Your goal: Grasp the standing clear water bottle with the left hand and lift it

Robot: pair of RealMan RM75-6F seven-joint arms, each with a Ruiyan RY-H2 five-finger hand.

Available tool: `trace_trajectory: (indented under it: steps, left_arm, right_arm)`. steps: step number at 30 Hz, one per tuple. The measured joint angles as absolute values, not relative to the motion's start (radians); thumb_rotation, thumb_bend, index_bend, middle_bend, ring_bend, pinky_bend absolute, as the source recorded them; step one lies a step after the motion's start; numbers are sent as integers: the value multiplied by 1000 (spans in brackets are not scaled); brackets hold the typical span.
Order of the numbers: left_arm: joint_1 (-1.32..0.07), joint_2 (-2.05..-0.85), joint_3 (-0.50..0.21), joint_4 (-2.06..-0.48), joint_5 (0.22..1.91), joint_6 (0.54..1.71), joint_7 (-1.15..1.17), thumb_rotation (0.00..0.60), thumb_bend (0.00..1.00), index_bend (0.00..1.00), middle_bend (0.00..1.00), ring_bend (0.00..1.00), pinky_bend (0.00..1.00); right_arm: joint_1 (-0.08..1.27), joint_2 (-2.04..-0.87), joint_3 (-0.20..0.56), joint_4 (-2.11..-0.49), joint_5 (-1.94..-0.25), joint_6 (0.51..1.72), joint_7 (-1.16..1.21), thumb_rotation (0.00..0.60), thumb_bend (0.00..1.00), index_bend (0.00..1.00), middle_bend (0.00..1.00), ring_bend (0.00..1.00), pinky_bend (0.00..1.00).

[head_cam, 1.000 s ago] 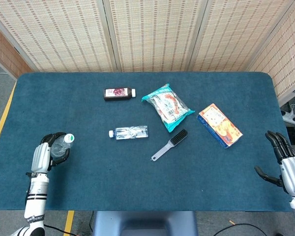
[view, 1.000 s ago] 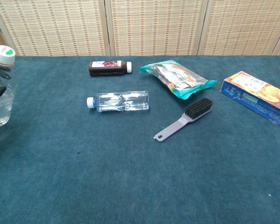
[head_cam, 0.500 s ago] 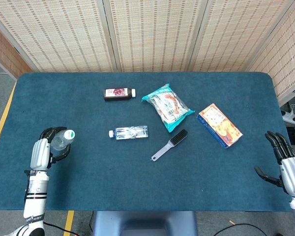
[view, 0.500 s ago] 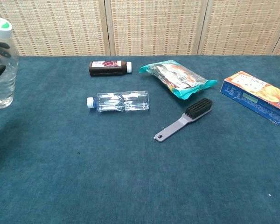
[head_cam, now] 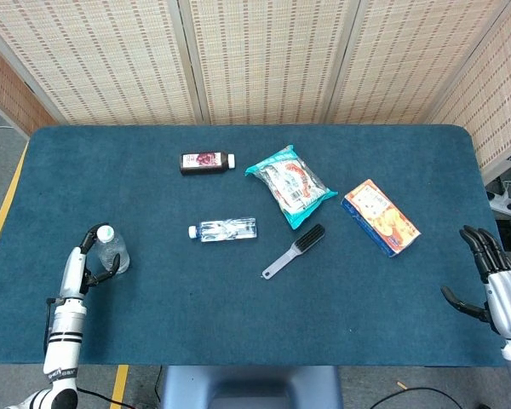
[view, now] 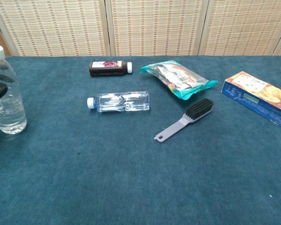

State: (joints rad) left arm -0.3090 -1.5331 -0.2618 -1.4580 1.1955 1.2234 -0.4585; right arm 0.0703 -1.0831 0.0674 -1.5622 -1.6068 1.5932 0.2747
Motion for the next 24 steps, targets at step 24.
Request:
trace_trajectory:
  steps: [24]
  left_arm:
    - [-330,-1373,-187,-1495,1129,1086,-125,600,417,0,0,0,105]
  right_arm:
    - [76,-1082,63,-1565,-1606,1579,270,600,161,0,33,0,213]
